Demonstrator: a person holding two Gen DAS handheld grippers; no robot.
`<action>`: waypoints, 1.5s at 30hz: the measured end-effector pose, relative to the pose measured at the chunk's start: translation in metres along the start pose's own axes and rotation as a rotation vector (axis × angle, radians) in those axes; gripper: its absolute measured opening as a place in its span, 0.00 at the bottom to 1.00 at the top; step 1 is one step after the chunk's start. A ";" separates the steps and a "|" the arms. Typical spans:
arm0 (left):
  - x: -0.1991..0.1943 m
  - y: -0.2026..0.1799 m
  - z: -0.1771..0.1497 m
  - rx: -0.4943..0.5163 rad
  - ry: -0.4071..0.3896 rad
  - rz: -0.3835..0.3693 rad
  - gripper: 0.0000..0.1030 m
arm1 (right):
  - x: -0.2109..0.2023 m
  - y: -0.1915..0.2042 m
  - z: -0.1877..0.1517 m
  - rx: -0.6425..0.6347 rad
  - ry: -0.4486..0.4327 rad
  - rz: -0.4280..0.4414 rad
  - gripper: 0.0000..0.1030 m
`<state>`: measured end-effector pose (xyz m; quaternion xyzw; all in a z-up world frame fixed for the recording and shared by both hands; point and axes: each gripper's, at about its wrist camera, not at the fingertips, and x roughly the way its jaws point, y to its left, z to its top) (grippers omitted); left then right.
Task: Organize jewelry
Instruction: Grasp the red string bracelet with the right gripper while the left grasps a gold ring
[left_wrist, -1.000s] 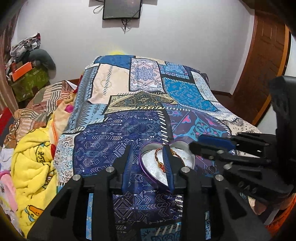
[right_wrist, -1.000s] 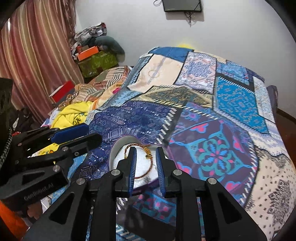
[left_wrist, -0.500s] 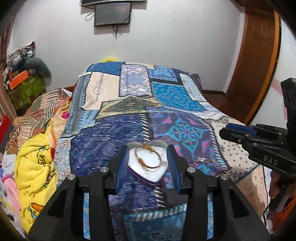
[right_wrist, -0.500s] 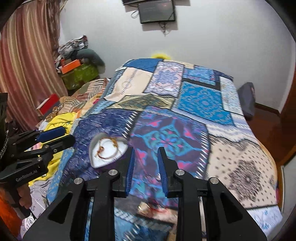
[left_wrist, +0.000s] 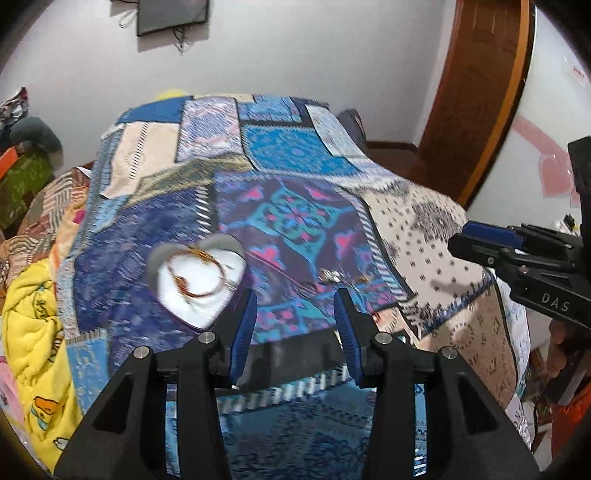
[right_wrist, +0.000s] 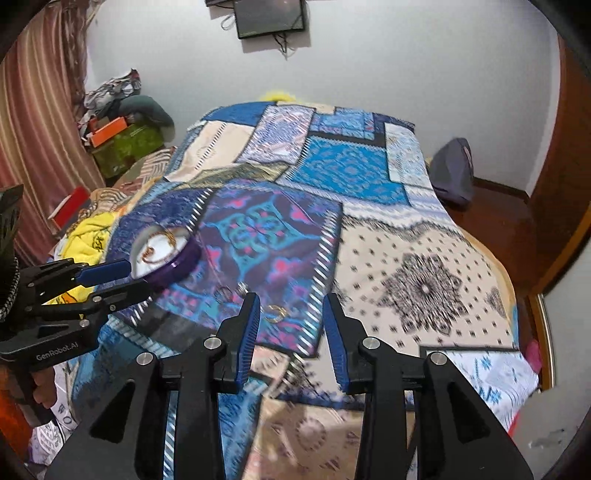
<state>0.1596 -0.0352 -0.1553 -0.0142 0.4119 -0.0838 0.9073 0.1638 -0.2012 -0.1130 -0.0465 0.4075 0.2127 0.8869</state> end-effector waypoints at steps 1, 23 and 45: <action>0.004 -0.004 -0.002 0.005 0.013 -0.004 0.41 | 0.001 -0.002 -0.003 0.006 0.009 -0.001 0.31; 0.082 -0.036 -0.030 0.054 0.184 -0.099 0.30 | 0.027 -0.008 -0.032 0.020 0.121 0.059 0.31; 0.053 0.001 -0.036 0.042 0.134 -0.049 0.01 | 0.078 0.036 -0.024 -0.050 0.209 0.157 0.31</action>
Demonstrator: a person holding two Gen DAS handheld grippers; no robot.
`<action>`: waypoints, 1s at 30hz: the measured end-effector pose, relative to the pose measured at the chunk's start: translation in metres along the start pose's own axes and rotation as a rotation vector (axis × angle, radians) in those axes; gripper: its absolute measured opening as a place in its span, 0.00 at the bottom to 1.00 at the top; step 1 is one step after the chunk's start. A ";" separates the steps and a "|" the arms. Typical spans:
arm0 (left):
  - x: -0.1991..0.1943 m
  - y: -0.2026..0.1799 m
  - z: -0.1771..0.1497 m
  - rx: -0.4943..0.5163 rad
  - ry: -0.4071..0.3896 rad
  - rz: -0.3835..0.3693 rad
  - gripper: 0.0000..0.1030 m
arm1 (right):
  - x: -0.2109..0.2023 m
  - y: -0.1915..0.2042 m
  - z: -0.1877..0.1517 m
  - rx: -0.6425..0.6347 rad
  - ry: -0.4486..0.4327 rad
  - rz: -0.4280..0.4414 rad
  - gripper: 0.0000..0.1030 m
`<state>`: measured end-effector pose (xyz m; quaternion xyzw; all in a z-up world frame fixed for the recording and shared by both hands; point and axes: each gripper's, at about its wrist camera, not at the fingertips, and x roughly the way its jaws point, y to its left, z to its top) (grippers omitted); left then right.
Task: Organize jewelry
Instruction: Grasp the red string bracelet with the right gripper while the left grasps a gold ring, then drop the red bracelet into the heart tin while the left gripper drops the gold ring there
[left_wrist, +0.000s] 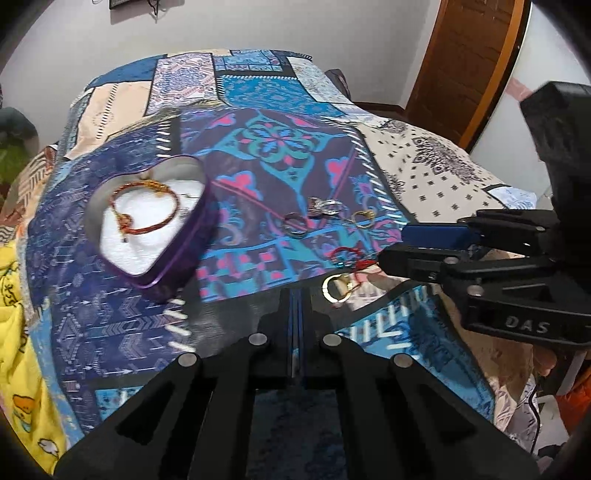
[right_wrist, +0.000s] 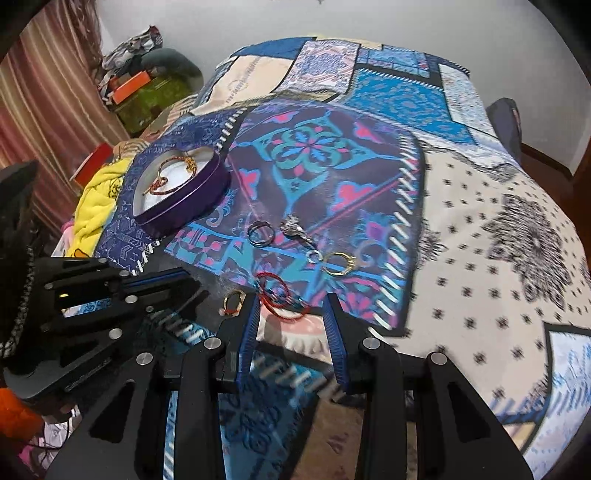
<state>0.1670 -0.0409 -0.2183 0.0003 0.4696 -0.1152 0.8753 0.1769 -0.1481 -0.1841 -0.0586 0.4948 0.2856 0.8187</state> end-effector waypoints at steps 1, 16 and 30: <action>0.000 0.002 -0.001 -0.003 0.002 0.004 0.01 | 0.004 0.001 0.000 -0.007 0.009 -0.002 0.31; 0.009 -0.012 -0.002 0.043 0.025 -0.002 0.37 | 0.003 -0.003 -0.011 0.003 -0.048 -0.020 0.07; 0.034 -0.020 0.015 0.007 0.051 -0.042 0.17 | -0.026 -0.019 -0.014 0.059 -0.125 -0.031 0.07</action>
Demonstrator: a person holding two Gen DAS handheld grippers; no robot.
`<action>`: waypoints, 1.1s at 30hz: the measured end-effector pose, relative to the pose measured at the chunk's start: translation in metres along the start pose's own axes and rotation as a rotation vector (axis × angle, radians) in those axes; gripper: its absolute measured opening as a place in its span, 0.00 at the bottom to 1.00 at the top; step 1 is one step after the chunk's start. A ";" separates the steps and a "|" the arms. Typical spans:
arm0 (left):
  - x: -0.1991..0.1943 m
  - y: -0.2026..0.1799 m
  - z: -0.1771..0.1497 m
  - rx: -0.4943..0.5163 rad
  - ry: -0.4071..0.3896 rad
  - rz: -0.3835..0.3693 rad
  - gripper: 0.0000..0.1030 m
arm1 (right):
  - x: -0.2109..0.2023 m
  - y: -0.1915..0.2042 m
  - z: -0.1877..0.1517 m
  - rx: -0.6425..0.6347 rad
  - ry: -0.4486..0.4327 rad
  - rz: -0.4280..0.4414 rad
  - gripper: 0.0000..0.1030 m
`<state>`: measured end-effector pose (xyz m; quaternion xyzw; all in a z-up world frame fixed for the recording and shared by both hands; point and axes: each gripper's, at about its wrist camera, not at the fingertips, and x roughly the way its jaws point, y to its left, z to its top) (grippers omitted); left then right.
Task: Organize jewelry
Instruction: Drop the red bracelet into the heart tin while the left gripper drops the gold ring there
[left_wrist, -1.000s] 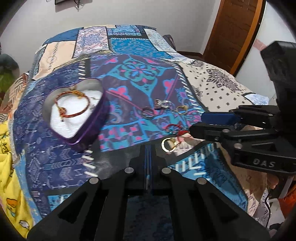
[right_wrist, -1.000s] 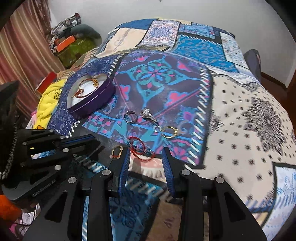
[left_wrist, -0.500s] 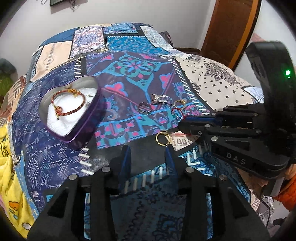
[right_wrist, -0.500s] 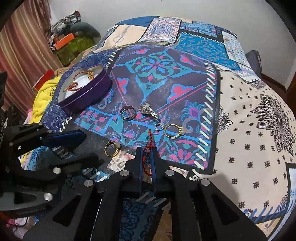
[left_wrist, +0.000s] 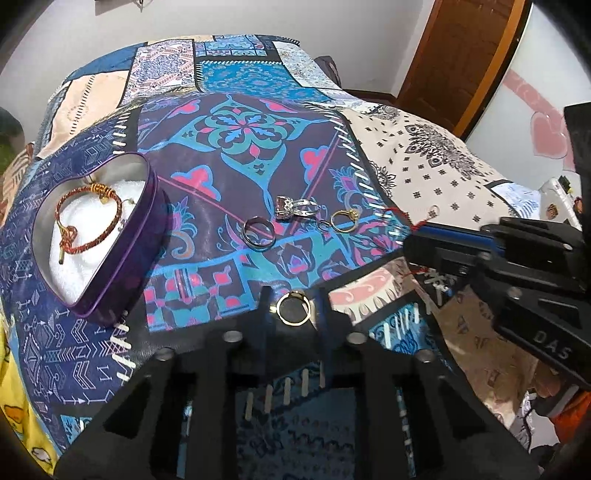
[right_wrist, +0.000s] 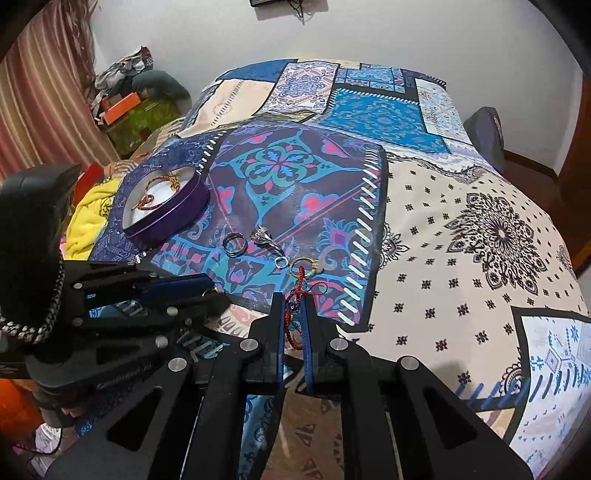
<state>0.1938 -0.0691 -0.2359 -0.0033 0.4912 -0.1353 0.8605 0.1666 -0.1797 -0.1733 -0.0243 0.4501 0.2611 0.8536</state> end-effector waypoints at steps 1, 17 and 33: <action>0.000 0.000 0.000 0.002 0.000 0.002 0.17 | -0.001 0.000 0.000 0.002 -0.002 0.002 0.07; -0.060 0.016 0.001 -0.047 -0.131 0.060 0.17 | -0.028 0.028 0.029 -0.048 -0.105 0.020 0.07; -0.143 0.065 0.019 -0.116 -0.339 0.155 0.17 | -0.047 0.078 0.081 -0.128 -0.236 0.079 0.07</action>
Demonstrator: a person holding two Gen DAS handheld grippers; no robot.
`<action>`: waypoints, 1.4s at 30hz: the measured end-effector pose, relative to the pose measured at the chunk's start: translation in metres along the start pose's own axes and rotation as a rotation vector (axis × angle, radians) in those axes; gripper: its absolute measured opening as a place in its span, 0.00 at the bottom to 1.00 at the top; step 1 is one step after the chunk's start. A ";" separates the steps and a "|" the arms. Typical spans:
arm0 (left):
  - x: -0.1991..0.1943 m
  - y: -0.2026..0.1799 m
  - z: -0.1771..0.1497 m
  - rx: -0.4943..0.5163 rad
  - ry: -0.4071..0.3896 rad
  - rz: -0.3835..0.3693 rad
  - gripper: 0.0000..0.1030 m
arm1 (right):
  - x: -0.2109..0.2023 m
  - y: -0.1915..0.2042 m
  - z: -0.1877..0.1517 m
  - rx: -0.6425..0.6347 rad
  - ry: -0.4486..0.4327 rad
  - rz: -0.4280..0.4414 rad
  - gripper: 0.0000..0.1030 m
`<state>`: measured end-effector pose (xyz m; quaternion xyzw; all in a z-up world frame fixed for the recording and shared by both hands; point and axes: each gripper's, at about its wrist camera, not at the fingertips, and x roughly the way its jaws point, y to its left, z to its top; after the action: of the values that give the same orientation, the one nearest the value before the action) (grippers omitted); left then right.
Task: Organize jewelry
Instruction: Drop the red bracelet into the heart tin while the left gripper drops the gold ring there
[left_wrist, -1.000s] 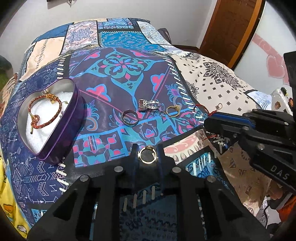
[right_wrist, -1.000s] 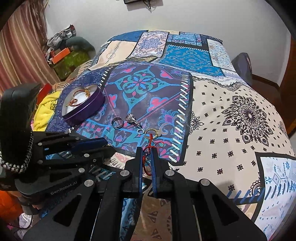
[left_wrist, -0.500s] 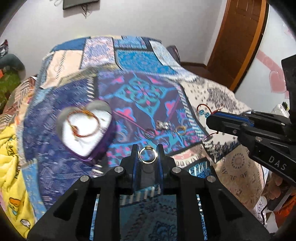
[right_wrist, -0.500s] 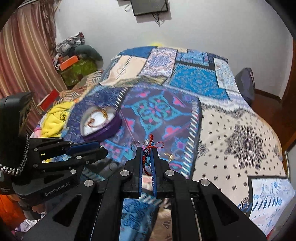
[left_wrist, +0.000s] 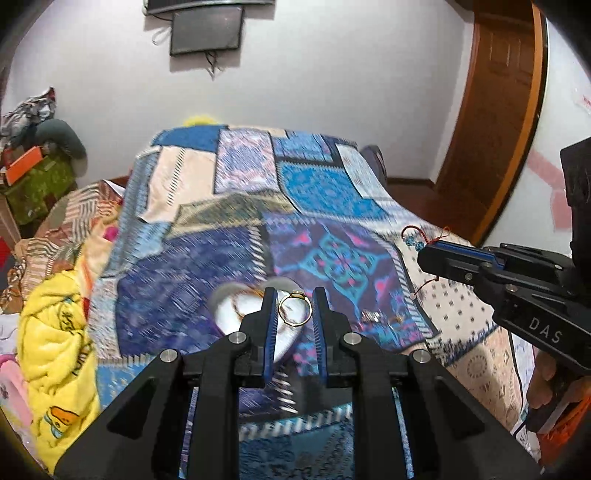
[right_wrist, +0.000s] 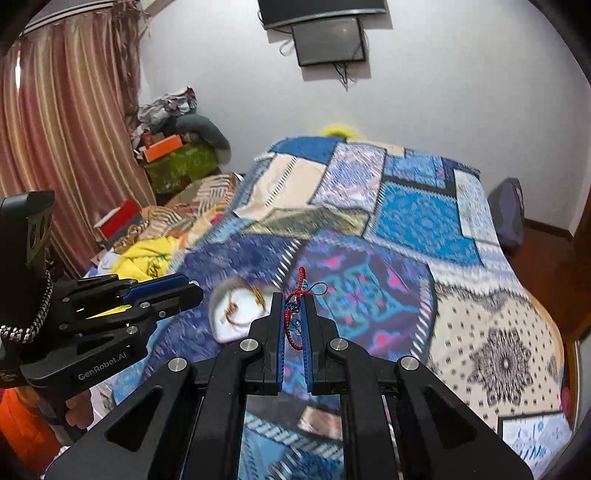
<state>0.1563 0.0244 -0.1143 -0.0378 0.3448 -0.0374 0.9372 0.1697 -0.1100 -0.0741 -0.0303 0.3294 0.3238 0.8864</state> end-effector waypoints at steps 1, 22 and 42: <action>-0.002 0.004 0.003 -0.003 -0.011 0.006 0.17 | 0.000 0.002 0.003 -0.004 -0.006 0.005 0.07; 0.033 0.055 -0.001 -0.053 0.028 0.038 0.17 | 0.080 0.033 0.022 -0.002 0.085 0.117 0.07; 0.078 0.069 -0.017 -0.068 0.116 0.010 0.17 | 0.131 0.030 -0.011 -0.025 0.277 0.144 0.07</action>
<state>0.2073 0.0844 -0.1835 -0.0658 0.3998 -0.0232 0.9139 0.2204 -0.0167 -0.1573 -0.0621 0.4458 0.3835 0.8064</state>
